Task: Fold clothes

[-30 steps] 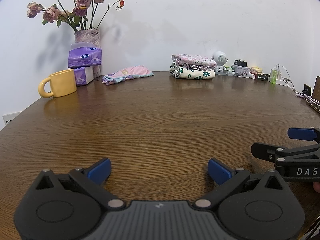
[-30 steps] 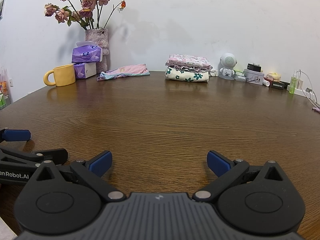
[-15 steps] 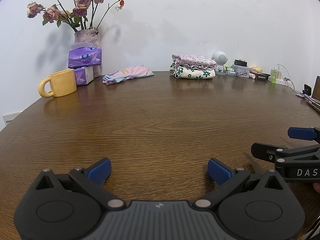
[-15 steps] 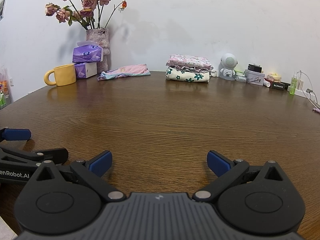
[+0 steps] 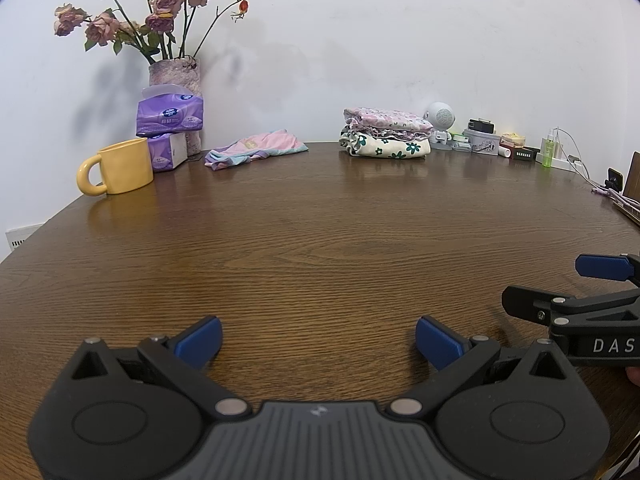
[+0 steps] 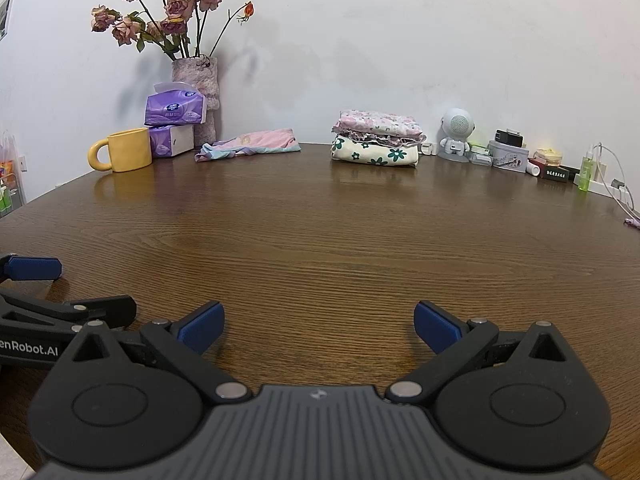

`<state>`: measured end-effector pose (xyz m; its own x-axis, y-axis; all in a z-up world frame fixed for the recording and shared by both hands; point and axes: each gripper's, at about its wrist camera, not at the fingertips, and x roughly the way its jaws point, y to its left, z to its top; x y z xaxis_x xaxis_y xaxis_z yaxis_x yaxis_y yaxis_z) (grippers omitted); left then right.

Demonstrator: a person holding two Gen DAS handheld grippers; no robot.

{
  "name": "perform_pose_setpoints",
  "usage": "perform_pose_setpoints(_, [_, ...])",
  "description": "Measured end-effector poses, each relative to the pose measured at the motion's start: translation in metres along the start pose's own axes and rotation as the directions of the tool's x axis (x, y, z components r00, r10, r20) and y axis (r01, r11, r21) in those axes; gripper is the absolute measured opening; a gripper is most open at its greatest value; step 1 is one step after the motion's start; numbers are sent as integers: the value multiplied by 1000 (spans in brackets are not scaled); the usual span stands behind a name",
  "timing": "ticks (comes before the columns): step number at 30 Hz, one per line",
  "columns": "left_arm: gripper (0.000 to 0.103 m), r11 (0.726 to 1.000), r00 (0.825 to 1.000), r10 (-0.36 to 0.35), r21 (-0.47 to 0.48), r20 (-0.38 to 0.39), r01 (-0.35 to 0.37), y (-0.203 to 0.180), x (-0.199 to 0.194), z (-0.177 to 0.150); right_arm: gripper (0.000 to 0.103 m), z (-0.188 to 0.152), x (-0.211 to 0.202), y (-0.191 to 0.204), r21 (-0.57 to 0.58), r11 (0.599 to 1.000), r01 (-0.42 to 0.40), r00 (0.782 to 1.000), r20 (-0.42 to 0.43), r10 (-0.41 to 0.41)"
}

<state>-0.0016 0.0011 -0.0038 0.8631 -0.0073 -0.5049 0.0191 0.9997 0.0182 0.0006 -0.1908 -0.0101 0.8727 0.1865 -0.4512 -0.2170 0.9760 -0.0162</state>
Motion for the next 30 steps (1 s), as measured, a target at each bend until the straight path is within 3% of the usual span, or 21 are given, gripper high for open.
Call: perform_pose_setpoints(30, [103, 1000, 1000, -2, 0, 1, 2, 0, 1, -1, 103, 0, 0, 1, -1, 1000, 7, 1000, 6, -7])
